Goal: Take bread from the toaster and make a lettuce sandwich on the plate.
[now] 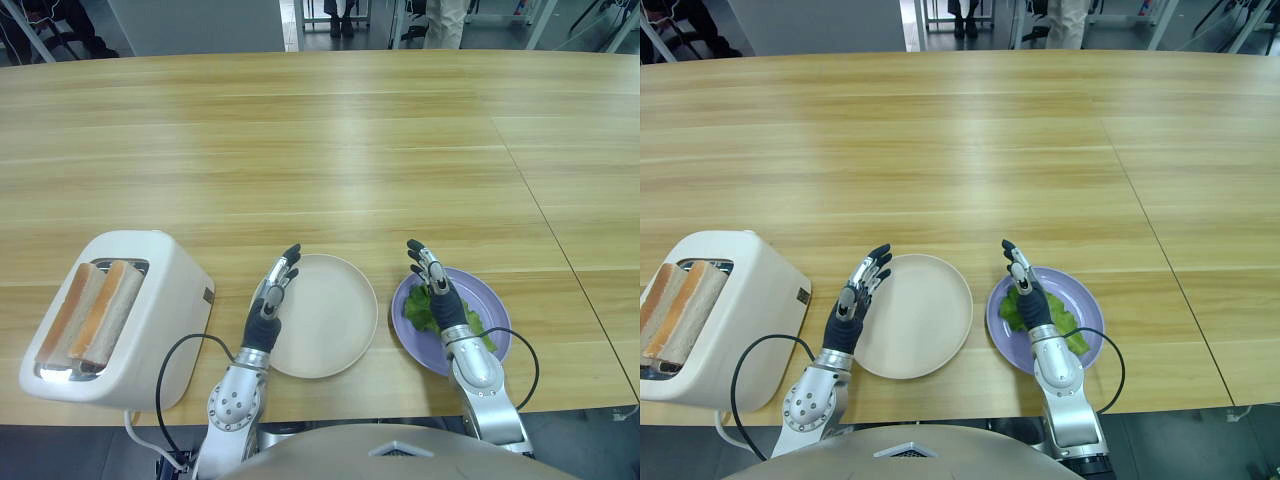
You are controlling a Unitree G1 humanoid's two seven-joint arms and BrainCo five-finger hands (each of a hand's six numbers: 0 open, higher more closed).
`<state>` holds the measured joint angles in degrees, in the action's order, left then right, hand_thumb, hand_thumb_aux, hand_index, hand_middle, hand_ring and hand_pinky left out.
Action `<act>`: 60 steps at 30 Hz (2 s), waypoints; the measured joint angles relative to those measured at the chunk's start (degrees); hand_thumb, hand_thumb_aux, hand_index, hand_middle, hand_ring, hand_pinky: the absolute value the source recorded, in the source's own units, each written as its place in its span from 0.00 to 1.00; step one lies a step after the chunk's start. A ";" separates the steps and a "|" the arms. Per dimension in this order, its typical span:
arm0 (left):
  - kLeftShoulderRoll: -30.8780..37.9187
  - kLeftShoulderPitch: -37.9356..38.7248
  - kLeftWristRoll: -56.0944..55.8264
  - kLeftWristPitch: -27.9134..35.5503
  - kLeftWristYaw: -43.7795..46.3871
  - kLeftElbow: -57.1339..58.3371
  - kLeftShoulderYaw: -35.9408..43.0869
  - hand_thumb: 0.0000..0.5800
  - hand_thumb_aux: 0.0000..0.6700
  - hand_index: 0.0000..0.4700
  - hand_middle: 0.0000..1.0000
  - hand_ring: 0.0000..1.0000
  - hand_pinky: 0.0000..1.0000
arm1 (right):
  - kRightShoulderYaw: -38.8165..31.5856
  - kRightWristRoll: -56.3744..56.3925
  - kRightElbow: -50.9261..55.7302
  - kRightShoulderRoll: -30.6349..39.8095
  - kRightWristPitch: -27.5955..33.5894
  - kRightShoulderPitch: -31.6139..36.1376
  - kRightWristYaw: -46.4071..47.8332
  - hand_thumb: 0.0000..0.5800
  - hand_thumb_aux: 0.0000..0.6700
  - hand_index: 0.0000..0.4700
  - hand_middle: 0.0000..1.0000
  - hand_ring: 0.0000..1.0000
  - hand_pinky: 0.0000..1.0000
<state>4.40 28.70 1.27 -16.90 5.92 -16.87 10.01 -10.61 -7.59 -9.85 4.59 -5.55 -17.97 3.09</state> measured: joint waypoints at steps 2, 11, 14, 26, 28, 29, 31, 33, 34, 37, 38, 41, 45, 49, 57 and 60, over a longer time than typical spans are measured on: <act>-0.01 0.00 0.00 0.00 -0.01 0.01 0.00 0.00 0.00 0.00 0.00 0.00 0.00 | 0.00 0.00 0.00 0.00 0.00 0.00 0.00 0.00 0.00 0.00 0.00 0.00 0.00; -0.04 -0.05 0.02 0.01 -0.02 0.02 0.02 0.00 0.00 0.00 0.00 0.00 0.00 | 0.00 -0.01 0.00 0.01 0.00 0.00 0.00 0.00 0.00 0.00 0.00 0.00 0.00; 0.16 0.31 0.14 0.31 -0.03 -0.53 0.04 0.00 0.00 0.00 0.00 0.00 0.00 | 0.00 -0.01 0.00 0.01 0.00 0.01 -0.01 0.00 0.00 0.00 0.00 0.00 0.00; 9.14 0.29 19.16 18.30 2.16 -35.18 -13.73 0.00 0.00 0.00 0.00 0.00 0.00 | -1.36 -0.63 -1.08 -1.50 0.31 -2.42 -0.29 0.00 0.00 0.00 0.00 0.00 0.00; 10.73 -0.40 21.19 21.41 3.69 -38.24 -16.82 0.00 0.00 0.00 0.00 0.00 0.00 | -1.78 -0.65 -1.47 -1.72 0.54 -2.90 -0.35 0.00 0.00 0.00 0.00 0.00 0.00; 11.56 -0.52 22.15 22.78 4.64 -39.22 -18.17 0.00 0.00 0.00 0.00 0.00 0.00 | -1.92 -0.66 -1.77 -1.93 0.66 -3.21 -0.44 0.00 0.00 0.00 0.00 0.00 0.00; 13.93 0.07 24.58 24.50 6.49 -40.62 -21.72 0.00 0.00 0.00 0.00 0.00 0.00 | -2.64 -0.70 -3.19 -2.34 1.08 -4.35 -0.59 0.00 0.00 0.00 0.00 0.00 0.00; 16.32 0.62 26.68 25.25 8.12 -41.46 -26.40 0.00 0.00 0.00 0.00 0.00 0.00 | -3.39 -0.88 -4.68 -2.64 1.30 -5.49 -0.85 0.00 0.00 0.00 0.00 0.00 0.00; 17.34 0.55 27.49 25.35 8.45 -41.70 -28.69 0.00 0.00 0.00 0.00 0.00 0.00 | -3.67 -1.17 -5.28 -2.67 1.32 -5.77 -1.06 0.00 0.00 0.00 0.00 0.00 0.00; 20.79 0.28 28.24 25.63 9.92 -41.76 -37.96 0.00 0.00 0.00 0.00 0.00 0.00 | -4.14 -1.83 -6.91 -2.80 1.49 -6.59 -1.61 0.00 0.00 0.00 0.00 0.00 0.00; 21.77 0.36 28.25 25.65 10.40 -41.60 -40.88 0.00 0.00 0.00 0.00 0.00 0.00 | -4.17 -1.83 -7.11 -2.86 1.55 -6.72 -1.74 0.00 0.00 0.00 0.00 0.00 0.00; 26.33 1.81 29.22 23.11 10.96 -37.82 -49.75 0.00 0.00 0.00 0.00 0.00 0.00 | -4.34 -2.04 -7.64 -3.27 1.77 -7.20 -2.44 0.00 0.00 0.00 0.00 0.00 0.00; 28.66 3.41 29.42 20.01 10.81 -31.14 -58.66 0.00 0.00 0.00 0.00 0.00 0.00 | -4.35 -2.60 -7.75 -3.18 1.77 -7.25 -2.91 0.00 0.00 0.00 0.00 0.00 0.00; 29.75 4.44 30.50 18.40 10.73 -26.77 -63.86 0.00 0.00 0.00 0.00 0.00 0.00 | -4.39 -2.77 -7.74 -3.14 1.73 -7.05 -2.94 0.00 0.00 0.00 0.00 0.00 0.00; 29.76 11.70 36.58 15.49 11.32 -19.45 -65.54 0.00 0.00 0.00 0.00 0.00 0.00 | -3.65 -2.73 -7.75 -2.48 1.53 -6.97 -2.93 0.00 0.00 0.00 0.00 0.00 0.00; 28.98 13.84 38.24 14.75 11.72 -18.24 -64.58 0.00 0.00 0.00 0.00 0.00 0.00 | -3.36 -2.71 -7.75 -2.42 1.46 -6.99 -2.91 0.00 0.00 0.00 0.00 0.00 0.00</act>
<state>33.38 42.54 39.51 -2.15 17.64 -35.11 -54.58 -13.96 -10.31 -17.60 2.17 -4.10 -24.96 0.17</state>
